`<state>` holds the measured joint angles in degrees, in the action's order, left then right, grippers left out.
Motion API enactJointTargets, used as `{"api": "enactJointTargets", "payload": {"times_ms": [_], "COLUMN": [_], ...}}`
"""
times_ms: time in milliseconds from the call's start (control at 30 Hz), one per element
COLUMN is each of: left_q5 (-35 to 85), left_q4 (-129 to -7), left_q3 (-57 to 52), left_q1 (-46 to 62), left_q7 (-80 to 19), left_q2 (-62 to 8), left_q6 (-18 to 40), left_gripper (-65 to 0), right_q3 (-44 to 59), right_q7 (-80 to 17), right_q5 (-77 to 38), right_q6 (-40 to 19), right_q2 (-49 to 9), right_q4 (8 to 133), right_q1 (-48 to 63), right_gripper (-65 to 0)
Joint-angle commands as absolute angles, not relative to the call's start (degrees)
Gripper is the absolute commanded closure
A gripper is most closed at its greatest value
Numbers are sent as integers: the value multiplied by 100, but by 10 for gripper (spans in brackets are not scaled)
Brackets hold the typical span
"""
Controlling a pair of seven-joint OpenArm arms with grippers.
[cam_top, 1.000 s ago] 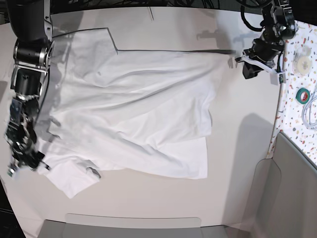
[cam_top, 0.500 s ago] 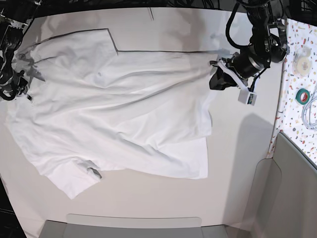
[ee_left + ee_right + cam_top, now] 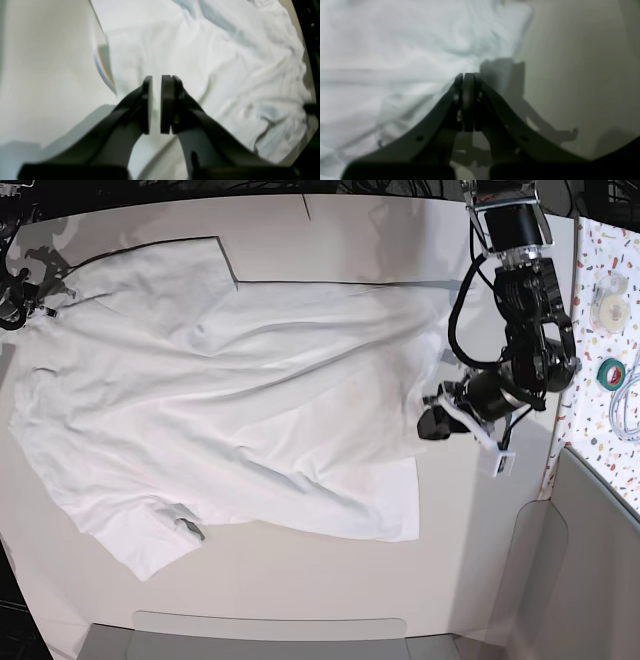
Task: Layout the t-shirt on the table in an organized manner, then fold the t-shirt properly
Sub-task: 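Sweep the left gripper across the shirt to flatten wrinkles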
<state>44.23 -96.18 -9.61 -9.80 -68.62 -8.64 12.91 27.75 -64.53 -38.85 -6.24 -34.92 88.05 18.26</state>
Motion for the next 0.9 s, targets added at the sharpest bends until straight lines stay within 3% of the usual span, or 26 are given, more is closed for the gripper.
{"api": "enactJointTargets", "payload": {"times_ms": [0, 233, 533, 700, 867], "left_q5": [4567, 4567, 4523, 4514, 4514], "left_q4": [-9464, -7829, -6642, -6316, -6009], "left_q3": [-971, -514, 189, 198, 207], "left_q1": [-1358, -2193, -2167, -2167, -2105], "left_q7": [-6738, -6730, -6651, -6571, -5930], "left_q2": [-822, -576, -470, -945, -1402], "left_q6": [1323, 1323, 1305, 1226, 567], "left_gripper": [-59, -98, -98, -98, -98], "right_q3": [2818, 2826, 2818, 2703, 2158], "right_q7": [-6404, -6404, -6404, -6404, -6396], "right_q5": [-3881, -3881, -3873, -3776, -2651], "right_q6": [-655, -655, -655, -646, -646], "right_q2": [-3626, -3574, -3424, -3459, -3389], "right_q4": [8989, 9473, 9490, 9481, 9473], "right_q1": [1859, 2088, 2044, 2035, 1771], "right_gripper": [0, 0, 0, 0, 0]}}
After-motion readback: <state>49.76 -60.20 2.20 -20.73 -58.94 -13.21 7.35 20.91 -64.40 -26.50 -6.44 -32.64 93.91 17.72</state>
